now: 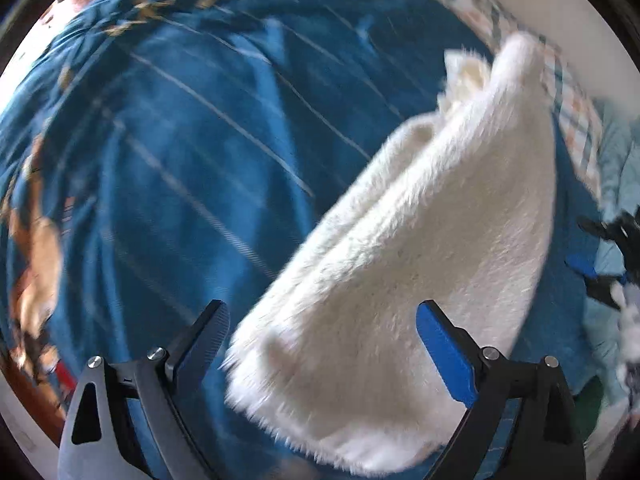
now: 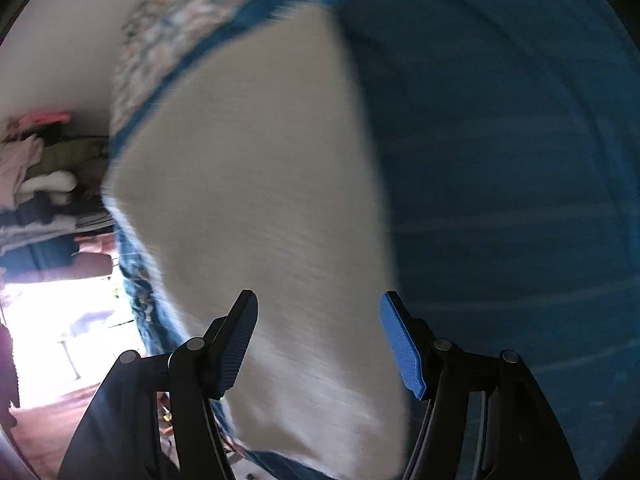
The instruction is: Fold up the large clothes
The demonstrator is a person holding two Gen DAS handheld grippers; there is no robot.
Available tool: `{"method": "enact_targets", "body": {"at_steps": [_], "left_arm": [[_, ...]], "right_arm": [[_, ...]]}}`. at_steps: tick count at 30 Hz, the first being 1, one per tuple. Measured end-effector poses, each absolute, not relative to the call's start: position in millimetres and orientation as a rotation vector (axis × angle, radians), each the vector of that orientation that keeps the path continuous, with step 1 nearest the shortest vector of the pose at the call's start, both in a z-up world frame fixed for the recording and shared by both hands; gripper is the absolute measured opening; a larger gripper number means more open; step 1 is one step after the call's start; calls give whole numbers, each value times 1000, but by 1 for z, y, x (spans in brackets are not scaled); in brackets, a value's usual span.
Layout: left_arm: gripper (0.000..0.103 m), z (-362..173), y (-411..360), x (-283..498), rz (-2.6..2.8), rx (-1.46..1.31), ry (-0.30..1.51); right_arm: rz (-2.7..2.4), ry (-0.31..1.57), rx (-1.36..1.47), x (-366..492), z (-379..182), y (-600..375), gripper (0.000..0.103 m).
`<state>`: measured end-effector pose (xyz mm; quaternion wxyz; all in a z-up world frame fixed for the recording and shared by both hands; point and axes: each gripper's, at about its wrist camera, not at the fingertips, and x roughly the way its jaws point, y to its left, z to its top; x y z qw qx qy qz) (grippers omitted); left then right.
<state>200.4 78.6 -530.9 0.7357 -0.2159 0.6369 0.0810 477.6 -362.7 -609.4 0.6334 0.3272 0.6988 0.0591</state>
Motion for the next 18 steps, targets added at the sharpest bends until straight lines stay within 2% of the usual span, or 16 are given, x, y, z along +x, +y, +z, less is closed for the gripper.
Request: {"method": "enact_targets", "body": {"at_steps": [1,2,3,4,6,8,10,11,12,13,16,18], "left_arm": [[93,-539,73,202,183,-453,1406],[83,-551,66,204,191,-412,1424],[48,-560,64,202,197,-393,1436],[35,-562,64,199,207,-380,1427],[23,-558,70,191,216,-361,1381],[21,-556,75,188,215,-365,1378],[21,-555,76,189,218,-360,1387],[21,-555,75,190,222,-356,1392],[20,-555,75,192,229,-354,1398],[19,-554,76,195,237,-346,1402],[17,-548,79,207,261,-335,1395],[15,-545,87,217,260,-329,1396]], "right_arm": [[157,1610,772,471,-621,-367,66],[187,1613,794,466,-634,-368,66],[222,1615,813,466,-644,-367,67],[264,1604,846,467,-657,-366,69],[316,1576,882,476,-677,-363,72],[397,1532,956,493,-702,-355,85],[462,1482,1028,506,-714,-348,88],[473,1456,1029,511,-714,-343,86],[486,1440,1031,514,-713,-339,80],[479,1443,1011,515,-710,-333,56],[428,1425,1052,505,-700,-332,37],[381,1395,1124,486,-684,-333,35]]}}
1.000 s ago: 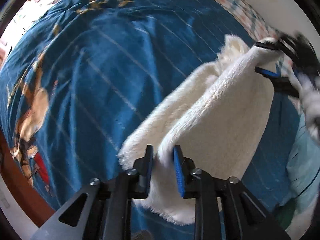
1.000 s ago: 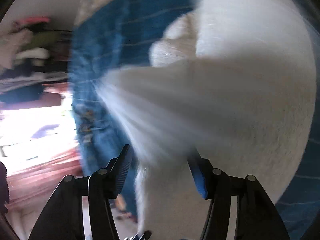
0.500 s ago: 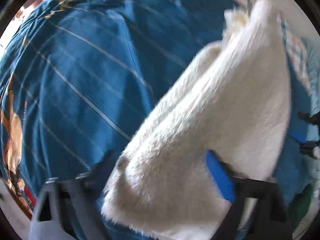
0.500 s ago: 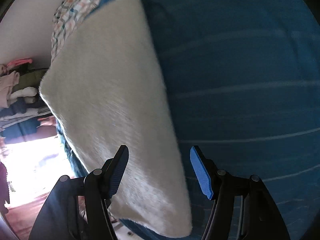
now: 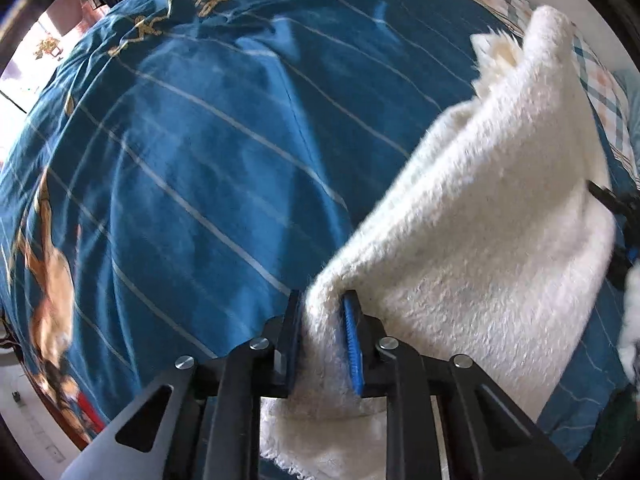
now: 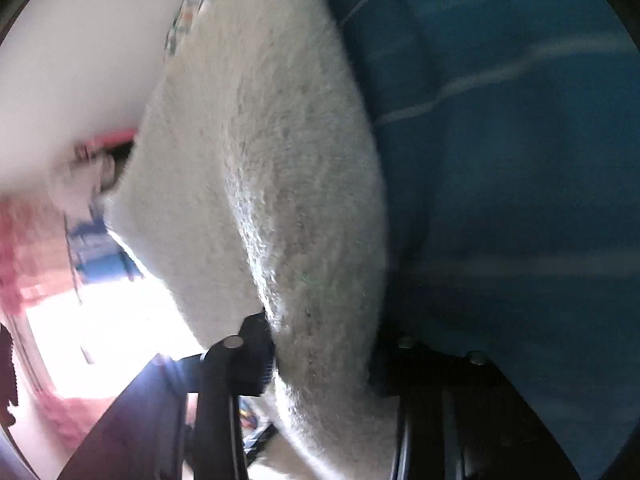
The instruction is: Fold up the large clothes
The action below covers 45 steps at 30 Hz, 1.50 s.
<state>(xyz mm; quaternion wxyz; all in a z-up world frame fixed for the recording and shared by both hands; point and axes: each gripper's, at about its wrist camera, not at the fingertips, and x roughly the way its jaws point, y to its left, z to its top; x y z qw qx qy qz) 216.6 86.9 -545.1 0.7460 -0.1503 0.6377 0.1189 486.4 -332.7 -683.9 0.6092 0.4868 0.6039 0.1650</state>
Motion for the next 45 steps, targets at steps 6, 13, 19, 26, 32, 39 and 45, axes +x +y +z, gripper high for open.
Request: {"method": "enact_targets", "body": {"at_steps": [6,13,19,26,32,39,45], "left_arm": [[15,-525,108,240,257,-249,1406],[63,-483,91,221,235,-169,1356],[98,-497,59,178,280,-194,1389],[98,-540,53,150,337,-364,1453],[98,-553,61,152,368,-379,1450],[98,-525,69,160,366,-342,1407],[98,-509,69,160,371,-290,1402]], "right_arm": [[187,1310,1378,384,-648,-363,33],[-1,1416,1128,297,-637,-397,99],[-63,1395,1082,302,-640,-438,99],[30,1414,1128,361,-687,-484,100],[136,1331,1098,377,-687,-487,41],[22,1235,1378,324,-673,-512,5],[40,1347,1310,277,-642,-510,4]]}}
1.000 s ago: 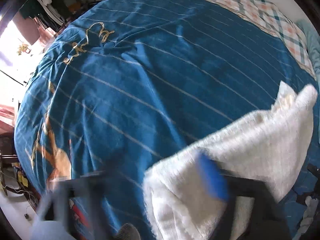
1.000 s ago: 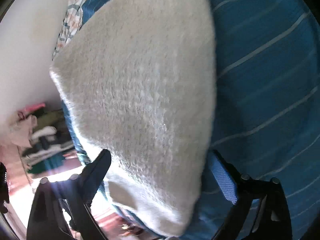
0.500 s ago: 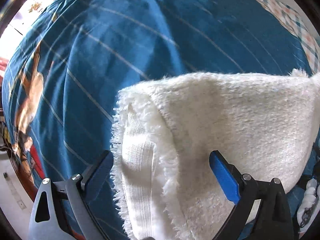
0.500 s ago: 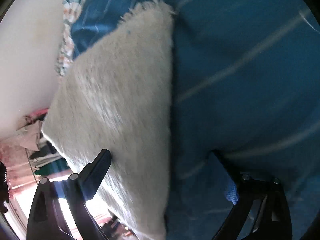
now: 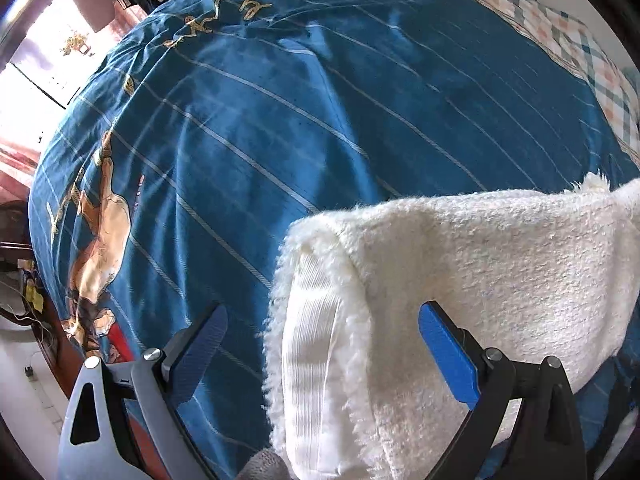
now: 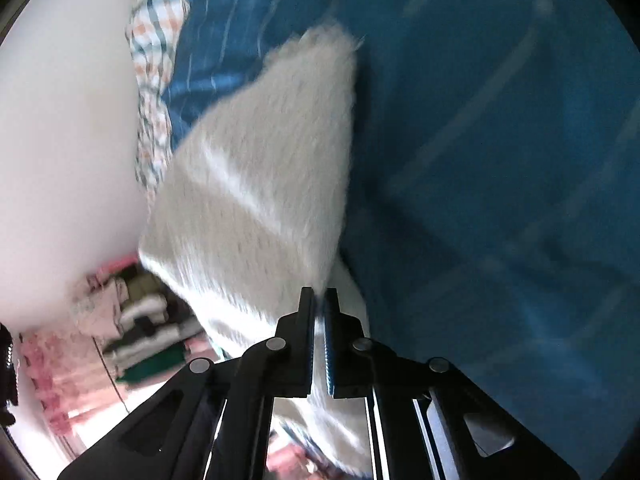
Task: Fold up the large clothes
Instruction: 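Grasp the folded jacket edge with the left gripper and fold it over again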
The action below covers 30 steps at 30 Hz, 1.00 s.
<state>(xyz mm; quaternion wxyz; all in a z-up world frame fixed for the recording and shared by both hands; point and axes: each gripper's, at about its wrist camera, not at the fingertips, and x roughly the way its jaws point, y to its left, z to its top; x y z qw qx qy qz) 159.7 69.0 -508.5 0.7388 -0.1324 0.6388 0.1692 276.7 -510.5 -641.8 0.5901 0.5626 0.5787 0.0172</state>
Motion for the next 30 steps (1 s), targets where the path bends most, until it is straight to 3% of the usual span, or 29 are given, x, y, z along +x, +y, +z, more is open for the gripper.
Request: {"method": "enact_targets", "body": {"at_steps": [3,5,7,9,10,11,12,13,18,23,24,27,29,30], "left_arm": [[98,-517,75,159,377,-360,1408],[98,-527,80,157,390,-442,1404],[98,-538,81,163,394,-503,1396],[96,-548,77,173,417,-502,1386],[69,-552,75,178,447,-478,1381],[52,-554,72,183,459,-459,1373],[20,-554,70,186,469,-448,1367],[15,-550,70,187,476,-449,1349],[12,-523,83,172,508,-478,1266],[12,-535,101,167,529,-527,1294],[12,-537,102,169,529,-528,1296],[14,-547,101,178,506,-504,1319],[19,-551,103,181,492,-496,1327],[19,-551,103,183,481,-492,1331]], "right_arm": [[67,1389,1178,286,-634,-515,8],[66,1389,1137,297,-628,-521,27],[76,1372,1140,301,-623,-528,38],[73,1363,1101,316,-612,-530,43],[67,1362,1073,321,-607,-532,46],[63,1358,1030,329,-599,-532,47],[60,1357,986,337,-590,-531,47],[59,1360,945,349,-582,-526,47],[208,1396,740,411,-554,-478,47],[370,1482,526,480,-580,-376,45],[358,1483,489,492,-592,-360,41],[225,1512,370,520,-636,-338,15],[160,1561,490,536,-669,-348,0],[146,1579,567,541,-673,-353,0]]}}
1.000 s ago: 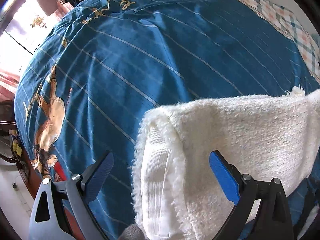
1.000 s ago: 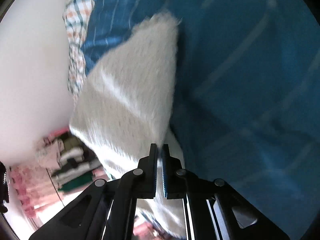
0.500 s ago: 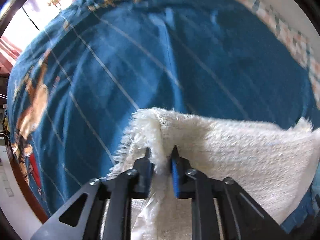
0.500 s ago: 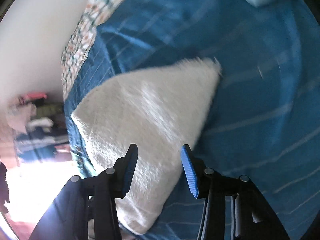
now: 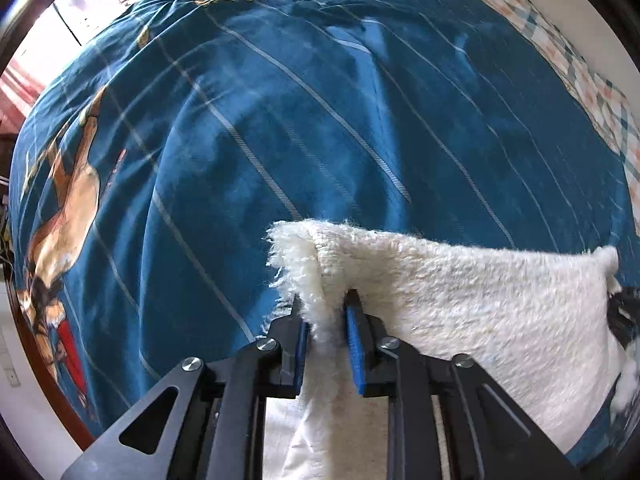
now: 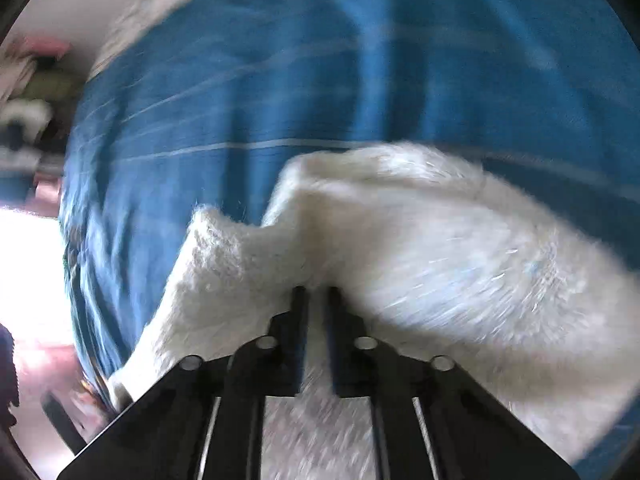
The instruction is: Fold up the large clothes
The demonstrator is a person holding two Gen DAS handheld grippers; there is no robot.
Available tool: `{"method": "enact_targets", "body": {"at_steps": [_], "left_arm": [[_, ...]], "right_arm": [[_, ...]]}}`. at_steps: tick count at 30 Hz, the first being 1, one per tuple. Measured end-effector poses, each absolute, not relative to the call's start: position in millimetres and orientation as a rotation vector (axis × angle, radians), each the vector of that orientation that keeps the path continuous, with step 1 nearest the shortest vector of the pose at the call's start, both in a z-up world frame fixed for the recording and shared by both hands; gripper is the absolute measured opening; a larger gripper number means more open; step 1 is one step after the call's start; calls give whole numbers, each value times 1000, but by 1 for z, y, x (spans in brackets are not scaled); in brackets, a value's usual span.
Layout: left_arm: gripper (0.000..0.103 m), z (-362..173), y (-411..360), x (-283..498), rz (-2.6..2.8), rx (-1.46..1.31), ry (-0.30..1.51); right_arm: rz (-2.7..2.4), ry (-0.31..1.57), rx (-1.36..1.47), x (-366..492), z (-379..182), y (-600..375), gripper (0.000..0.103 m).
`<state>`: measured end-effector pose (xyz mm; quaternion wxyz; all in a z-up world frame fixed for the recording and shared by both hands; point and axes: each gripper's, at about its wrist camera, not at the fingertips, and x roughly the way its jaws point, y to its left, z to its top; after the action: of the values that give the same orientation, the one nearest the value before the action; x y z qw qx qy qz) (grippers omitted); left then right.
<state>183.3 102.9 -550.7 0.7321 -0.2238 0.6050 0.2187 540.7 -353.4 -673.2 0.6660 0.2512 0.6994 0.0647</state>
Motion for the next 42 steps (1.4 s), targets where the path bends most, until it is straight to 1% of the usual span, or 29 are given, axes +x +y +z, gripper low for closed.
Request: {"method": "enact_targets", "body": {"at_steps": [2,3,5,6,7,8,9,10,12,14,15,18,20,21,22,23,26,28,29,30,31,32,34,35,38,40,42], "left_arm": [[22,-546,103,186,476,-489,1353],[23,-541,104,186,472,-495,1364],[30,-524,104,187,470,-475,1358],[46,-515,103,188,474,-452,1347],[71,-500,99,190,474,-415,1322],[80,-488,94,192,467,-388,1295],[84,-479,89,195,462,-369,1275],[85,-468,79,201,447,-348,1257],[85,-464,61,213,397,-333,1248],[85,-466,31,232,278,-360,1240],[84,-470,14,241,234,-371,1239],[85,-493,-50,275,83,-429,1263],[85,-516,-85,295,32,-413,1297],[85,-534,-103,305,46,-360,1332],[89,-551,-116,313,77,-295,1358],[103,-557,-121,315,84,-265,1354],[103,-560,-117,322,61,-247,1313],[103,-558,-114,323,29,-227,1317],[103,-558,-113,323,22,-221,1317],[103,-557,-112,323,14,-209,1315],[103,-556,-114,322,14,-200,1314],[103,-555,-114,323,17,-193,1317],[103,-554,-112,327,19,-192,1327],[103,-556,-114,326,18,-193,1330],[103,-548,-122,330,-15,-230,1352],[103,-535,-130,326,-47,-270,1358],[103,-532,-143,315,-63,-247,1364]], "right_arm": [[139,1622,644,547,-670,-361,0],[158,1615,651,546,-661,-364,0],[231,1560,654,537,-632,-377,7],[248,1526,662,528,-617,-386,11],[257,1493,671,520,-606,-396,31],[243,1439,677,503,-587,-416,54],[219,1401,686,489,-572,-433,63],[200,1369,700,477,-564,-447,69],[122,1312,727,447,-555,-485,69],[77,1272,801,416,-568,-522,69],[80,1268,843,407,-580,-532,69],[154,1257,1045,392,-638,-552,69],[181,1264,1114,397,-671,-550,69],[220,1257,1158,402,-688,-545,69],[237,1243,1187,408,-699,-537,69],[261,1211,1207,415,-704,-529,70],[343,1142,1263,437,-707,-513,70],[390,1153,1222,451,-705,-500,70],[422,1181,1186,460,-709,-487,68],[431,1199,1158,464,-711,-480,64],[423,1220,1132,468,-714,-474,41],[417,1217,1153,468,-714,-473,32],[394,1172,1206,460,-704,-477,25],[394,1149,1234,452,-696,-480,23],[347,1083,1273,414,-663,-492,23],[304,1061,1285,387,-648,-504,23],[263,1050,1302,362,-639,-516,23]]}}
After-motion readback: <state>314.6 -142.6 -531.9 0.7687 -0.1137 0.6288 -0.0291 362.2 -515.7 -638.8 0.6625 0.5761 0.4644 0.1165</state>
